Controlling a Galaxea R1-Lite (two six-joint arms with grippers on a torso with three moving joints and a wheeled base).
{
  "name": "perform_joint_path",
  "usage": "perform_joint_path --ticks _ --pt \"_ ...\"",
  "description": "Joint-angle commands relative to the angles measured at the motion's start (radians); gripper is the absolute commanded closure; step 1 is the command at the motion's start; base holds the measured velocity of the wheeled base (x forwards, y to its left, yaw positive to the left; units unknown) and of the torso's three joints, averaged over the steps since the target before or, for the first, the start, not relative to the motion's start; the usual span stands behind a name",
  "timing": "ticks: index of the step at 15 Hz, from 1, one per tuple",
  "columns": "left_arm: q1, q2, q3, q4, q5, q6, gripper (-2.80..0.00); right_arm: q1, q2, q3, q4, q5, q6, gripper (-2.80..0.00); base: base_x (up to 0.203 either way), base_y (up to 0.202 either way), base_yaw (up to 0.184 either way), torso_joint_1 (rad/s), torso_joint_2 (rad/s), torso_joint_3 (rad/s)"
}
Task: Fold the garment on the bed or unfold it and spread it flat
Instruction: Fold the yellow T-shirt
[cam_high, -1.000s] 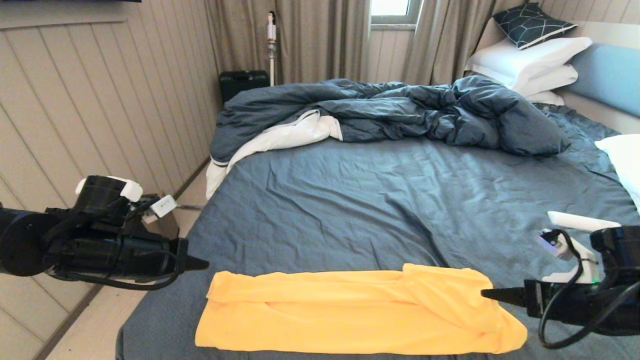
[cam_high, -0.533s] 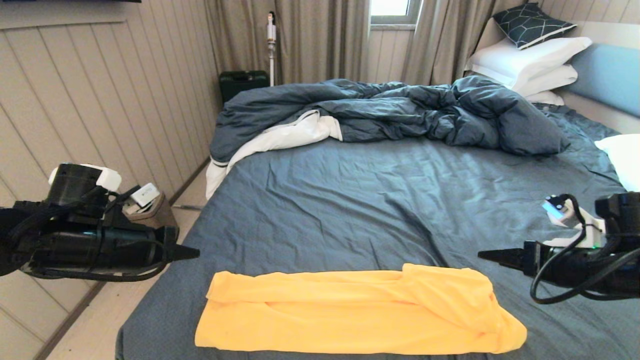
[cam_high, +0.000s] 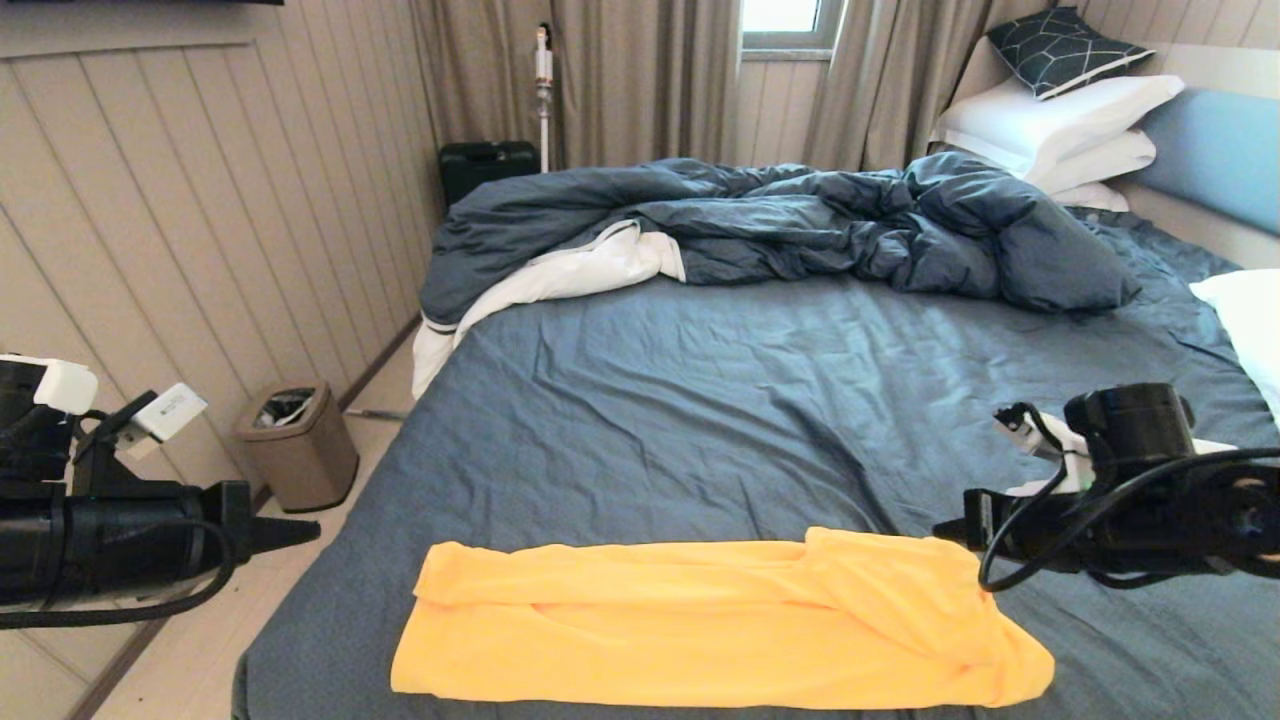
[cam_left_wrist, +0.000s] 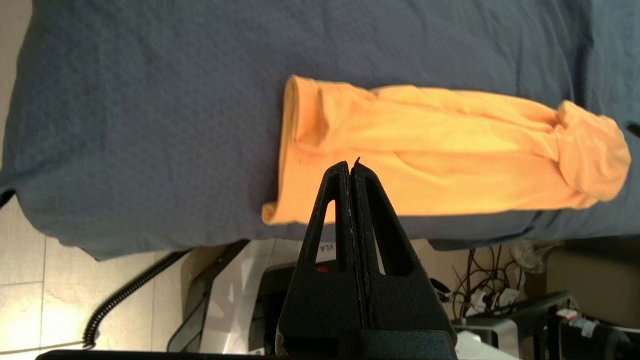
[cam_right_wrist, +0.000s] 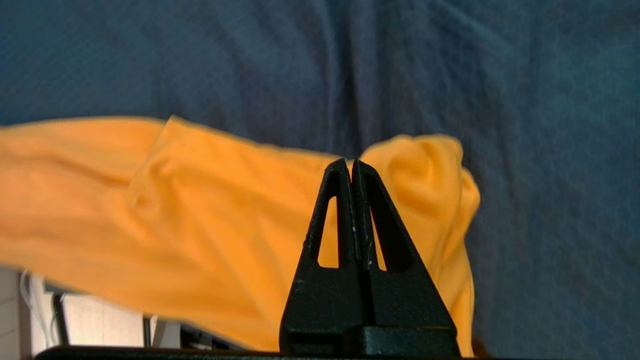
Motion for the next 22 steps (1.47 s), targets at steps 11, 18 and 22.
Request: perform_joint_path --ticks 11,18,22 --pt "0.001 0.0 0.005 -0.001 -0.01 -0.003 0.0 0.105 -0.046 0.08 0.039 -0.052 0.025 0.0 0.0 0.0 0.0 0.0 0.0 0.0" --pt "0.001 0.036 -0.001 -0.006 -0.018 -0.003 0.0 0.119 -0.196 0.271 0.038 -0.05 0.021 0.0 0.0 0.0 0.0 0.0 0.0 0.0" --pt "0.0 0.037 -0.001 -0.008 -0.021 -0.003 0.0 0.118 -0.247 0.336 0.038 -0.045 0.021 0.0 0.0 0.0 0.0 0.0 0.0 0.0"
